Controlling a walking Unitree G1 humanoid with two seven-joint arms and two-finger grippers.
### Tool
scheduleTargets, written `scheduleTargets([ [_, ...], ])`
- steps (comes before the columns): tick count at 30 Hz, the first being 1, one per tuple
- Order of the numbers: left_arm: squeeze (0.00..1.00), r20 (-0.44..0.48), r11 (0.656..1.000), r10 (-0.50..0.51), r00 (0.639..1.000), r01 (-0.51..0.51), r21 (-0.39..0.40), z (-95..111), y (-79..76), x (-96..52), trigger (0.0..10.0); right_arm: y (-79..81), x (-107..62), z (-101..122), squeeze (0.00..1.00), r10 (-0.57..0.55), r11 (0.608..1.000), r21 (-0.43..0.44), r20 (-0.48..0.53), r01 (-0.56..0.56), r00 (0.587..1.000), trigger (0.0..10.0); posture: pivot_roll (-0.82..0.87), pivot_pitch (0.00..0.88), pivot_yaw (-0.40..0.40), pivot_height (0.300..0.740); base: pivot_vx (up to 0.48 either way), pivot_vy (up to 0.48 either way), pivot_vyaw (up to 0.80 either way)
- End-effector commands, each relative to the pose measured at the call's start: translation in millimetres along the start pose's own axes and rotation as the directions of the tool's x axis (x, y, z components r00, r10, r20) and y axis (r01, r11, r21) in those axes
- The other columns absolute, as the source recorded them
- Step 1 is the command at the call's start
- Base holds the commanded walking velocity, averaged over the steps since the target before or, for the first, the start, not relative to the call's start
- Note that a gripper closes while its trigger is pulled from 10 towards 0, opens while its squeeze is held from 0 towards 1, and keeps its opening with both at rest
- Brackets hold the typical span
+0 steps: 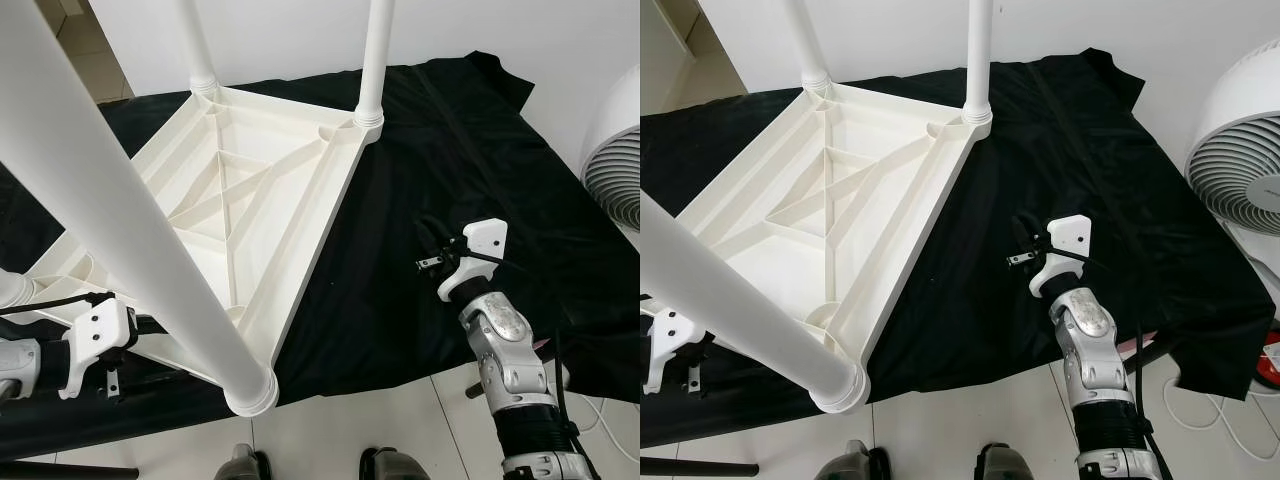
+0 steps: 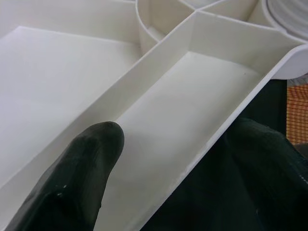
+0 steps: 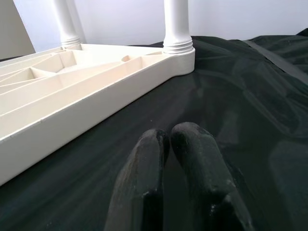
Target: Building children table
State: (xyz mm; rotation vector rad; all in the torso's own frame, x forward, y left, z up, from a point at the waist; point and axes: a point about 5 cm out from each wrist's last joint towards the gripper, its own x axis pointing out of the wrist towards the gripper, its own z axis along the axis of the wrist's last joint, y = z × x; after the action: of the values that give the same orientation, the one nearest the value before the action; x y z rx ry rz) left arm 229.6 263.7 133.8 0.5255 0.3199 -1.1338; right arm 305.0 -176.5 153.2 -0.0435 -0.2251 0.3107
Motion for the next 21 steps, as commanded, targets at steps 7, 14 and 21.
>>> scheduleTargets([
  [7, 0.0, -0.06, 0.997, 0.067, 0.996, -0.069, -0.034, -12.9, 3.6, -6.1, 0.0, 0.6, -2.7, -0.7, 0.0, -0.012, 1.0, -0.002, -0.003, 0.012, 1.0, 10.0, -0.02, 0.164, 0.106, 0.74, 0.0, 0.0, 0.0],
  [14, 0.0, 0.02, 0.995, 0.089, 0.996, -0.088, -0.044, 0.3, 6.9, -2.3, 0.0, 2.5, -2.0, -1.8, 0.0, -0.011, 1.0, 0.005, -0.006, 0.011, 1.0, 10.0, -0.01, 0.164, 0.102, 0.74, 0.0, 0.0, 0.0],
  [21, 0.0, 0.146, 0.991, 0.132, 0.98, -0.129, -0.029, 28.3, 13.3, 10.9, 0.0, 3.0, -1.6, -2.0, 0.0, -0.011, 1.0, 0.006, -0.006, 0.011, 1.0, 10.0, -0.01, 0.163, 0.102, 0.74, 0.0, 0.0, 0.0],
])
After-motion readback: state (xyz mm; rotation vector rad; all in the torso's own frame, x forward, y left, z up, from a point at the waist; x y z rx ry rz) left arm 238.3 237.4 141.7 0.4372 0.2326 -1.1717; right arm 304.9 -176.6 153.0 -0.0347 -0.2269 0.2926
